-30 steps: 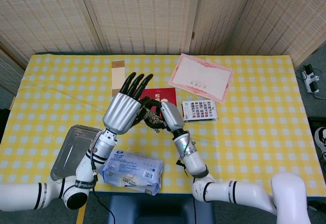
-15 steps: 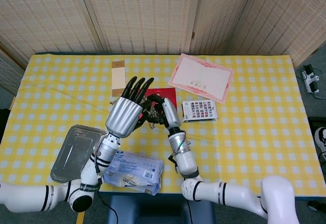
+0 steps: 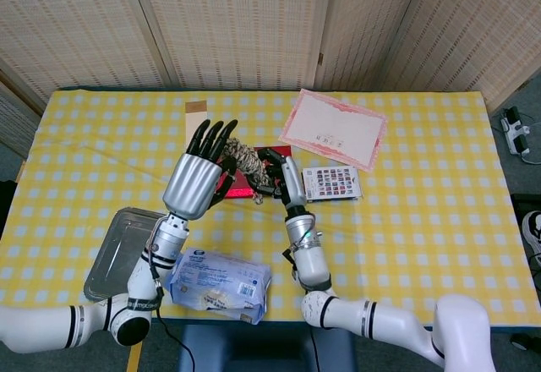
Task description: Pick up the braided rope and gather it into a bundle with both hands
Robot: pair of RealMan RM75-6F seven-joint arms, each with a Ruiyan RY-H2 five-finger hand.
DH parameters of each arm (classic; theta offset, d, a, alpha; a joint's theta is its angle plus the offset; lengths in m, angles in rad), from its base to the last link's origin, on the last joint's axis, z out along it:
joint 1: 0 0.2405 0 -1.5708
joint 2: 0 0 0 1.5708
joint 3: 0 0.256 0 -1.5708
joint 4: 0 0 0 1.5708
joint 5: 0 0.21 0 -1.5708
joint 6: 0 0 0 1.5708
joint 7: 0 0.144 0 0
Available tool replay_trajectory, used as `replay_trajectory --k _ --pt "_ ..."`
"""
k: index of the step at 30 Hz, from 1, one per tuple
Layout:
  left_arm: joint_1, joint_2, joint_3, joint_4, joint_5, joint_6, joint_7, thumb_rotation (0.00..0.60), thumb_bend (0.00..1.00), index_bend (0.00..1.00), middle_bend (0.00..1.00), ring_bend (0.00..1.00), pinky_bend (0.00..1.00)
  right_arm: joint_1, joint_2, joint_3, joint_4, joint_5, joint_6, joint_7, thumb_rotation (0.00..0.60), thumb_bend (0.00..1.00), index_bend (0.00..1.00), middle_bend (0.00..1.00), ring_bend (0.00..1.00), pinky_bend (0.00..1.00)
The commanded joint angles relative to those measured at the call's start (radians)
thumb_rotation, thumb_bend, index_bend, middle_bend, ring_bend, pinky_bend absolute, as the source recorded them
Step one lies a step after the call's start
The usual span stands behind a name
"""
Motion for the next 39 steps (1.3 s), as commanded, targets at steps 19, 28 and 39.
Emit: replay_trajectory --k 19,28,39 --pt "0.024 0.032 -0.036 -0.024 -0.126 -0.067 -0.080 0.600 0.52 0.66 0.05 0.00 0.00 -0.033 -0.015 0.009 0.025 -0.140 -0.016 0.275 0.600 0.69 0.92 0.78 0.93 0.87" --pt "0.023 0.052 -0.042 -0.033 -0.191 -0.106 -0.098 0.600 0.52 0.66 0.05 0.00 0.00 -0.036 -0.002 -0.012 0.035 -0.197 -0.016 0.317 0.600 0.69 0.92 0.78 0.94 0.87" --pt "0.018 0.095 -0.035 -0.064 -0.250 -0.132 -0.078 0.600 0.38 0.27 0.00 0.00 0.00 -0.038 0.014 -0.027 0.048 -0.215 0.006 0.287 0.600 0.69 0.92 0.78 0.94 0.87"
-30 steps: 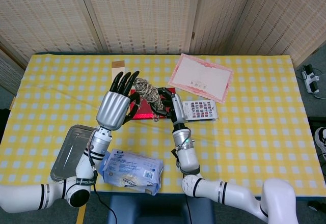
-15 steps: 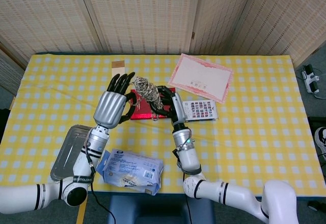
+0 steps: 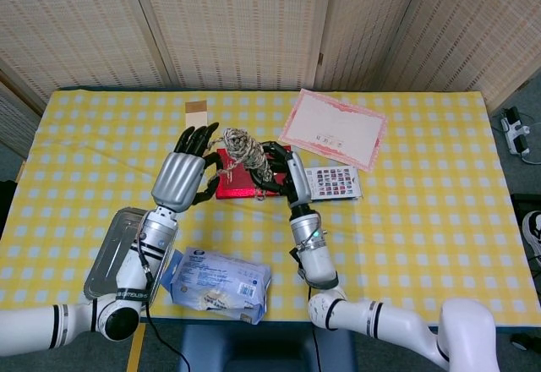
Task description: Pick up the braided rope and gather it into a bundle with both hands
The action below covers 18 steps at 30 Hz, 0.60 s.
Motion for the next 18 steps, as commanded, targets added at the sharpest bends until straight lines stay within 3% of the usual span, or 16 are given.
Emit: replay_trajectory --k 1,6,12,18 --pt "-0.003 0.015 0.004 -0.012 -0.022 -0.010 0.013 0.600 0.36 0.21 0.00 0.00 0.00 0.000 0.005 -0.005 0.007 -0.006 0.009 -0.013 0.600 0.69 0.92 0.78 0.94 0.87" --pt "-0.007 0.028 0.006 -0.021 -0.046 -0.016 0.016 0.600 0.34 0.05 0.00 0.00 0.00 -0.004 0.019 -0.012 0.015 -0.016 0.019 -0.032 0.600 0.69 0.92 0.78 0.93 0.87" --pt "-0.010 0.055 0.011 -0.011 -0.095 -0.033 0.028 0.600 0.33 0.01 0.00 0.00 0.00 -0.023 0.063 -0.039 0.010 -0.044 0.027 -0.064 0.600 0.69 0.92 0.78 0.93 0.87" --pt "0.011 0.092 0.003 0.026 -0.151 -0.046 -0.027 0.600 0.33 0.03 0.00 0.00 0.00 -0.068 0.170 -0.098 -0.050 -0.082 0.009 -0.122 0.600 0.69 0.93 0.78 0.93 0.87"
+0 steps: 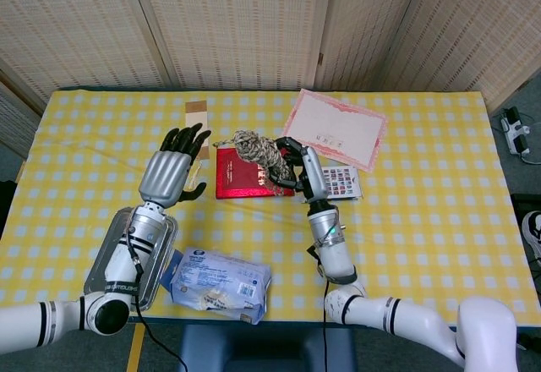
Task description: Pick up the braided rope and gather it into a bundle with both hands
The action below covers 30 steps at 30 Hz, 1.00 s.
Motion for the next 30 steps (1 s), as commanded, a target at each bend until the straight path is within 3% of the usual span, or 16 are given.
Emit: replay_trajectory --k 1,7,17,22,30 --pt "0.019 0.019 -0.008 0.025 -0.027 -0.009 -0.047 0.600 0.33 0.03 0.00 0.00 0.00 -0.032 0.066 -0.041 -0.043 -0.026 -0.013 -0.038 0.600 0.69 0.93 0.78 0.93 0.87" --pt "0.059 0.055 -0.013 0.073 -0.053 -0.031 -0.145 0.600 0.33 0.06 0.00 0.00 0.00 -0.074 0.155 -0.088 -0.106 -0.041 -0.034 -0.059 0.600 0.69 0.93 0.78 0.92 0.87" --pt "0.152 0.084 0.029 0.134 0.003 0.000 -0.262 0.600 0.33 0.09 0.00 0.00 0.00 -0.128 0.272 -0.147 -0.196 -0.071 -0.051 -0.058 0.600 0.69 0.93 0.79 0.92 0.87" --pt "0.201 0.092 0.061 0.151 0.033 0.008 -0.308 0.600 0.33 0.10 0.00 0.00 0.00 -0.140 0.301 -0.159 -0.228 -0.084 -0.051 -0.042 0.600 0.69 0.93 0.79 0.92 0.87" --pt "0.317 0.082 0.142 0.186 0.169 0.111 -0.389 0.600 0.33 0.12 0.00 0.00 0.00 -0.164 0.353 -0.181 -0.274 -0.110 -0.045 -0.020 0.600 0.69 0.93 0.79 0.92 0.87"
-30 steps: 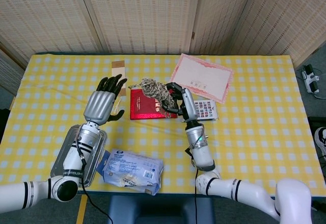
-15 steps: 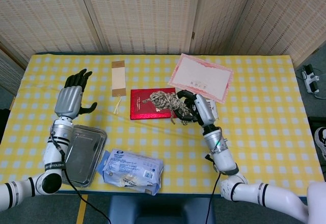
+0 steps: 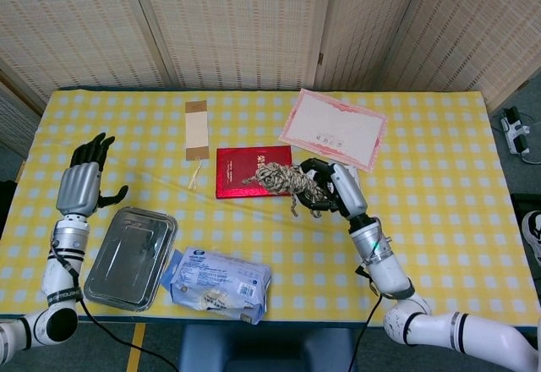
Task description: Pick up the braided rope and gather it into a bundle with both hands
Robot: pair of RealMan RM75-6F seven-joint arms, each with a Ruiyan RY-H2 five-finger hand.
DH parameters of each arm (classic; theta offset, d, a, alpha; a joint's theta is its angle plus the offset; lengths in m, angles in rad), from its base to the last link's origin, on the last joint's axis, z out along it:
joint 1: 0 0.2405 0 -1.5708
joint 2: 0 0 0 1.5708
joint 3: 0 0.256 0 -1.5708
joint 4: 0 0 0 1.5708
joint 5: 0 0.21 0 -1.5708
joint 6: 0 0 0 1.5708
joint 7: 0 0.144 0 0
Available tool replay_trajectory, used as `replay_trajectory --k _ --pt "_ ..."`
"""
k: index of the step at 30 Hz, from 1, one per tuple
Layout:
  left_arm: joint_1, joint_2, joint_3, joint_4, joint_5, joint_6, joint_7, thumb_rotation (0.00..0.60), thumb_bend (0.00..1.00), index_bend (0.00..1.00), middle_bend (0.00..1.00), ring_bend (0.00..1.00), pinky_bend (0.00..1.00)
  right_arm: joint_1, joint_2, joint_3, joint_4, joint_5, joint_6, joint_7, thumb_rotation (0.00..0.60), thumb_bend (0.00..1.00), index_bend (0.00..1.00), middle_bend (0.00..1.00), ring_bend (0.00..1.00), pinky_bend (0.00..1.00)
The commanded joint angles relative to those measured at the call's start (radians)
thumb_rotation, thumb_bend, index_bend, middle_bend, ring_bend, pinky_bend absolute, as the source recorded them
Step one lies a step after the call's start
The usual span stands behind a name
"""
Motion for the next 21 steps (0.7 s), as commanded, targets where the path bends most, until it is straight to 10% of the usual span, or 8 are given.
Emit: replay_trajectory --k 1,21 --pt "0.073 -0.011 0.053 0.030 0.088 0.075 -0.052 0.600 0.33 0.12 0.00 0.00 0.00 -0.012 0.023 -0.010 -0.017 -0.009 0.003 0.009 0.600 0.69 0.93 0.79 0.92 0.87" --pt "0.385 -0.032 0.275 0.091 0.467 0.371 -0.171 0.600 0.33 0.15 0.00 0.00 0.00 -0.046 0.102 -0.056 -0.081 -0.027 0.006 0.007 0.600 0.69 0.94 0.79 0.92 0.88"
